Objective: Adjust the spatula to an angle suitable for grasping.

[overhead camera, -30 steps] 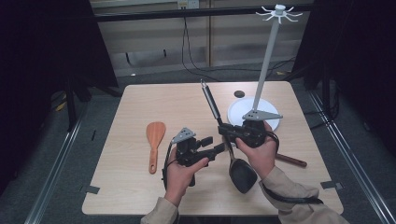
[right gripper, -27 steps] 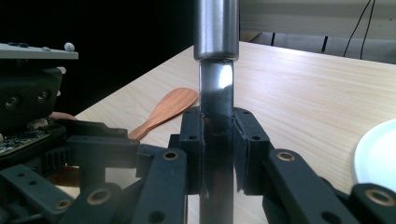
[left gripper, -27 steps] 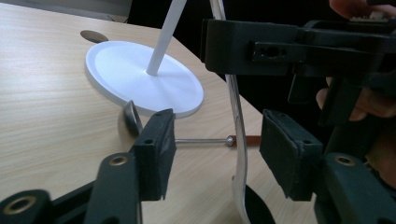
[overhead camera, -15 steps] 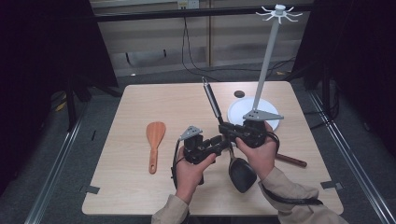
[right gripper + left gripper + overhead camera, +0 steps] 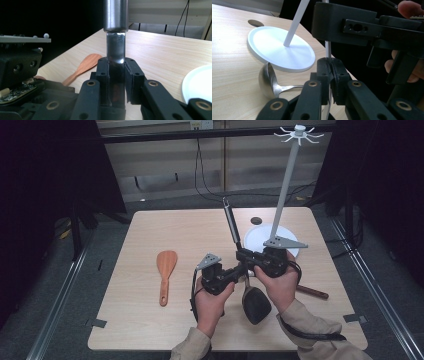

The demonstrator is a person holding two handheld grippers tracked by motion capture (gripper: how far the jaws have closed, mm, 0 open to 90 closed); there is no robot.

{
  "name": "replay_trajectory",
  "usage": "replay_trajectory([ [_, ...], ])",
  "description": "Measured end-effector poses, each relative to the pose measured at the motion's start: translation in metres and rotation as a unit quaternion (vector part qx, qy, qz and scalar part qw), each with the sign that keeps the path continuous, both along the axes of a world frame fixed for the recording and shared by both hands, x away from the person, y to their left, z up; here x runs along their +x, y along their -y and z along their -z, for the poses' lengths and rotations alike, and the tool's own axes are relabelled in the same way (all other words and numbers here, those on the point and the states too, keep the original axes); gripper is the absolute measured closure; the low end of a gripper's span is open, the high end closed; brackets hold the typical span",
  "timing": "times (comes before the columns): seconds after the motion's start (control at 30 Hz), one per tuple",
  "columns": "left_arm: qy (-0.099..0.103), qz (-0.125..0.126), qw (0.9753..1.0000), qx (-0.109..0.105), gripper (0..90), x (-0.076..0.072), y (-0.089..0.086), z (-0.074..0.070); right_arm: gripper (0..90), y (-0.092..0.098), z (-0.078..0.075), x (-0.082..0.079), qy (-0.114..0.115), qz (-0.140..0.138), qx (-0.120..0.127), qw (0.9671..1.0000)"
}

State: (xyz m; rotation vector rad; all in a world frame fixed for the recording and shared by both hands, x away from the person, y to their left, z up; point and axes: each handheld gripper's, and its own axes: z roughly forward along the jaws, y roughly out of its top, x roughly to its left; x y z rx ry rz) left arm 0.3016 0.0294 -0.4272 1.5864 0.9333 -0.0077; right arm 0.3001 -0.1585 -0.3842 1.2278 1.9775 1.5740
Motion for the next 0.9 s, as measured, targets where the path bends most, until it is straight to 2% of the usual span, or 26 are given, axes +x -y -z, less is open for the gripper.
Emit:
replay_trajectory([
  [0.1, 0.005, -0.001, 1.0, 0.004, 87.9, 0.0, 0.0, -0.002, 75.9, 0.0, -0.001, -0.001, 0.002, 0.001, -0.002, 1.0],
  [0.2, -0.004, 0.001, 1.0, 0.007, 88.0, 0.0, -0.001, -0.002, 75.7, 0.0, -0.001, 0.0, -0.002, -0.002, 0.002, 1.0],
  [0.33, -0.004, 0.008, 0.9999, 0.014, 88.2, 0.001, -0.002, -0.002, 74.8, 0.001, 0.0, 0.001, -0.009, -0.009, 0.004, 0.9999],
  [0.43, -0.004, 0.009, 0.9999, 0.013, 88.2, 0.002, -0.005, -0.001, 64.1, 0.003, 0.001, 0.002, -0.007, -0.009, 0.0, 0.9999],
  [0.47, -0.005, 0.007, 0.9999, 0.007, 88.2, 0.003, -0.007, -0.002, 61.3, 0.003, 0.002, 0.002, -0.009, -0.011, 0.002, 0.9999],
  [0.53, -0.005, 0.005, 0.9999, 0.012, 88.2, 0.004, -0.011, -0.003, 51.8, 0.006, 0.003, 0.002, -0.001, -0.008, 0.001, 1.0],
  [0.57, -0.005, 0.005, 0.9999, 0.012, 88.2, 0.004, -0.011, -0.003, 51.8, 0.006, 0.003, 0.002, -0.001, -0.008, 0.001, 1.0],
  [0.6, -0.006, 0.004, 0.9999, 0.01, 88.1, 0.005, -0.015, -0.005, 44.1, 0.009, 0.004, 0.003, -0.003, -0.015, 0.004, 0.9999],
  [0.67, -0.006, 0.005, 0.9999, 0.01, 88.2, 0.007, -0.018, -0.006, 36.0, 0.012, 0.006, 0.004, -0.004, -0.02, 0.008, 0.9998],
  [0.73, -0.007, 0.002, 0.9999, 0.013, 88.1, 0.007, -0.021, -0.007, 30.8, 0.015, 0.008, 0.003, 0.01, -0.015, -0.005, 0.9998],
  [0.8, -0.006, 0.004, 0.9999, 0.014, 88.1, 0.008, -0.024, -0.006, 27.0, 0.019, 0.01, 0.004, 0.009, -0.016, 0.0, 0.9998],
  [0.9, -0.007, 0.005, 0.9999, 0.009, 88.1, 0.009, -0.026, -0.007, 22.8, 0.029, 0.012, 0.003, 0.022, -0.002, -0.004, 0.9998],
])
